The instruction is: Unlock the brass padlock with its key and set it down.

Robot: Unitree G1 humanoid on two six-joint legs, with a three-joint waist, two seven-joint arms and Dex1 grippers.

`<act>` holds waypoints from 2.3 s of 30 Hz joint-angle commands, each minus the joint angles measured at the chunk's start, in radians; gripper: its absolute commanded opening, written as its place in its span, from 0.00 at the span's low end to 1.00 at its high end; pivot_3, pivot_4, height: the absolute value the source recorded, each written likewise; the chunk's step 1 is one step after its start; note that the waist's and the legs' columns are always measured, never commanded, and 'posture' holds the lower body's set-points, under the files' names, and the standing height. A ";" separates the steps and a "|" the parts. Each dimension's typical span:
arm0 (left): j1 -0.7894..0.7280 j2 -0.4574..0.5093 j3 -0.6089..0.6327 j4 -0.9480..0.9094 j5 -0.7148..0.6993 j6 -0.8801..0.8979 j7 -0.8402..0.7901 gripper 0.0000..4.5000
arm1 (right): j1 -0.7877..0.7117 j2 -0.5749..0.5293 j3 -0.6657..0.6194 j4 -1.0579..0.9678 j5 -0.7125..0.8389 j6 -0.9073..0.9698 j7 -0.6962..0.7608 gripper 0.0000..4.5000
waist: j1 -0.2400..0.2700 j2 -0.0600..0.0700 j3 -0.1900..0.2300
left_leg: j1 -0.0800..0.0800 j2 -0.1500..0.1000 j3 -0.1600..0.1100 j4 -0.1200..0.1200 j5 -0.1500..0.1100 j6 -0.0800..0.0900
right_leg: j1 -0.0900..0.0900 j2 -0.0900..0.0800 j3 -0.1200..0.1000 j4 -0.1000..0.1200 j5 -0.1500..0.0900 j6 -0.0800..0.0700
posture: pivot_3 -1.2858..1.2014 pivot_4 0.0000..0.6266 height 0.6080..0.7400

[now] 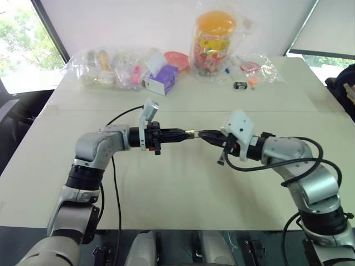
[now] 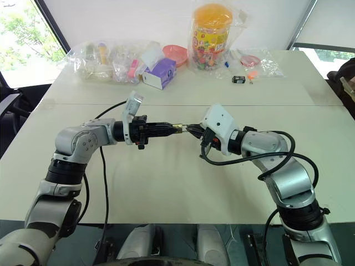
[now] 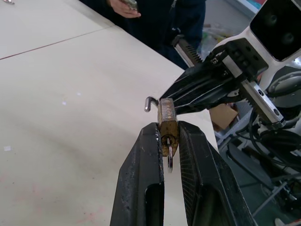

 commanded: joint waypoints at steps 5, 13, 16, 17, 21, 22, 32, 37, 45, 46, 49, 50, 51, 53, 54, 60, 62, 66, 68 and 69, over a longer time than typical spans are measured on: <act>-0.020 0.012 0.000 -0.062 -0.026 0.002 -0.037 0.00 | -0.013 -0.026 0.014 0.047 -0.017 -0.068 0.005 0.02 | 0.000 0.000 0.000 | 0.000 0.000 0.000 0.000 0.000 0.000 | 0.000 0.000 0.000 0.000 0.000 0.000 | 0.52 0.24 1.00; -0.018 0.008 0.004 -0.067 -0.019 0.001 -0.032 0.00 | -0.012 -0.043 0.029 0.069 -0.018 -0.093 0.024 0.02 | 0.000 0.000 0.000 | 0.000 0.000 0.000 0.000 0.000 0.000 | 0.000 0.000 0.000 0.000 0.000 0.000 | 0.52 0.24 1.00; -0.015 0.006 0.005 -0.062 -0.013 -0.003 -0.025 0.00 | 0.013 -0.055 0.018 0.055 -0.016 -0.093 0.025 0.02 | 0.001 0.000 0.000 | 0.000 0.000 0.000 0.000 0.000 0.000 | 0.000 0.000 0.000 0.000 0.000 0.000 | 0.52 0.24 1.00; -0.014 0.005 0.004 -0.061 -0.012 -0.004 -0.023 0.00 | 0.021 -0.060 0.013 0.048 -0.013 -0.093 0.025 0.02 | 0.001 0.000 0.000 | 0.000 0.000 0.000 0.000 0.000 0.000 | 0.000 0.000 0.000 0.000 0.000 0.000 | 0.52 0.24 1.00; -0.009 -0.001 -0.003 -0.051 -0.002 -0.013 -0.014 0.00 | 0.053 -0.068 -0.011 0.003 0.005 -0.068 0.013 0.02 | 0.001 0.000 0.000 | 0.000 0.000 0.000 0.000 0.000 0.000 | 0.000 0.000 0.000 0.000 0.000 0.000 | 0.52 0.24 1.00; -0.008 -0.003 -0.005 -0.049 -0.001 -0.015 -0.014 0.00 | 0.061 -0.074 -0.013 -0.006 0.000 -0.066 0.009 0.02 | 0.001 0.000 0.000 | 0.000 0.000 0.000 0.000 0.000 0.000 | 0.000 0.000 0.000 0.000 0.000 0.000 | 0.52 0.24 1.00; -0.005 -0.016 -0.034 -0.003 0.034 -0.032 -0.006 0.00 | 0.178 -0.140 -0.070 -0.104 0.002 -0.042 -0.017 0.02 | 0.001 0.000 0.000 | 0.000 0.000 0.000 0.000 0.000 0.000 | 0.000 0.000 0.000 0.000 0.000 0.000 | 0.52 0.24 1.00; -0.003 -0.097 -0.021 0.090 0.036 0.002 0.078 0.00 | 0.282 -0.166 -0.151 -0.186 0.041 0.008 -0.028 0.02 | 0.007 0.000 0.000 | -0.001 0.000 -0.001 0.000 0.000 0.000 | 0.000 0.000 0.000 -0.001 0.000 0.000 | 0.52 0.24 1.00; -0.103 -0.263 -0.043 0.438 0.137 -0.087 0.144 0.00 | 0.323 -0.136 -0.151 -0.247 0.047 0.051 -0.108 0.02 | 0.007 -0.001 0.000 | -0.001 -0.003 -0.001 0.000 0.000 0.000 | 0.000 0.001 0.000 -0.001 0.000 0.000 | 0.52 0.24 1.00; -0.114 -0.269 -0.042 0.474 0.154 -0.109 0.144 0.00 | 0.322 -0.135 -0.148 -0.251 0.048 0.055 -0.115 0.02 | 0.005 -0.001 0.000 | -0.001 -0.003 -0.001 0.000 0.000 0.000 | 0.000 0.002 0.000 -0.001 0.000 0.000 | 0.52 0.24 1.00; -0.138 -0.281 -0.034 0.587 0.200 -0.167 0.144 0.00 | 0.323 -0.127 -0.136 -0.264 0.043 0.063 -0.139 0.02 | 0.001 -0.001 0.000 | -0.001 -0.004 -0.001 0.000 0.000 0.000 | 0.000 0.002 0.000 -0.001 0.000 0.000 | 0.52 0.24 1.00; -0.140 -0.282 -0.037 0.625 0.220 -0.190 0.147 0.00 | 0.322 -0.124 -0.131 -0.268 0.042 0.066 -0.147 0.02 | 0.000 -0.001 0.000 | -0.001 -0.004 -0.001 0.000 0.000 0.000 | 0.000 0.002 0.000 -0.001 0.000 0.000 | 0.52 0.24 1.00; -0.137 -0.279 -0.044 0.646 0.238 -0.207 0.139 0.00 | 0.322 -0.121 -0.128 -0.271 0.042 0.068 -0.154 0.02 | 0.001 -0.001 0.000 | -0.001 -0.004 -0.001 0.000 0.000 0.000 | 0.000 0.002 0.000 -0.001 0.000 0.000 | 0.52 0.24 1.00; -0.127 -0.269 -0.066 0.657 0.271 -0.244 0.111 0.00 | 0.320 -0.119 -0.125 -0.273 0.043 0.071 -0.163 0.02 | 0.002 0.000 0.000 | -0.001 -0.003 -0.002 0.000 0.000 0.000 | 0.000 0.001 0.000 -0.001 0.000 0.000 | 0.52 0.24 1.00; -0.122 -0.263 -0.074 0.656 0.285 -0.257 0.097 0.00 | 0.318 -0.119 -0.124 -0.271 0.043 0.070 -0.165 0.02 | 0.002 -0.001 0.000 | -0.001 -0.004 -0.002 0.000 0.000 0.000 | 0.000 0.001 0.000 -0.001 0.000 0.000 | 0.52 0.24 1.00; -0.092 -0.231 -0.080 0.637 0.338 -0.332 0.067 0.28 | 0.304 -0.128 -0.113 -0.252 0.038 0.058 -0.164 0.00 | -0.001 -0.001 0.000 | -0.001 -0.003 -0.002 0.000 0.000 0.000 | 0.000 0.001 0.000 -0.001 0.000 0.000 | 0.52 0.24 1.00; -0.075 -0.211 -0.075 0.611 0.343 -0.339 0.059 0.50 | 0.300 -0.136 -0.111 -0.242 0.034 0.050 -0.158 0.00 | 0.000 -0.001 0.000 | 0.000 -0.001 -0.002 0.000 0.000 0.000 | 0.000 0.001 0.000 -0.001 0.000 0.000 | 0.52 0.24 1.00; -0.049 -0.181 -0.070 0.545 0.338 -0.330 0.052 0.93 | 0.303 -0.149 -0.107 -0.233 0.028 0.038 -0.150 0.00 | -0.004 -0.001 -0.001 | 0.002 -0.001 -0.002 0.000 0.000 0.000 | 0.002 0.001 0.000 0.000 0.000 0.000 | 0.52 0.24 1.00; -0.024 -0.147 -0.075 0.476 0.338 -0.342 0.032 1.00 | 0.311 -0.172 -0.107 -0.227 0.020 0.027 -0.138 0.00 | -0.004 -0.001 -0.001 | 0.003 0.000 -0.002 0.000 0.000 0.000 | 0.002 0.002 0.000 0.000 0.000 0.000 | 0.52 0.24 1.00; -0.007 -0.126 -0.082 0.430 0.336 -0.349 0.011 1.00 | 0.316 -0.185 -0.108 -0.224 0.014 0.018 -0.132 0.00 | -0.007 -0.001 -0.001 | 0.003 0.000 -0.002 0.000 0.000 0.000 | 0.002 0.002 0.000 0.001 0.000 0.000 | 0.52 0.24 1.00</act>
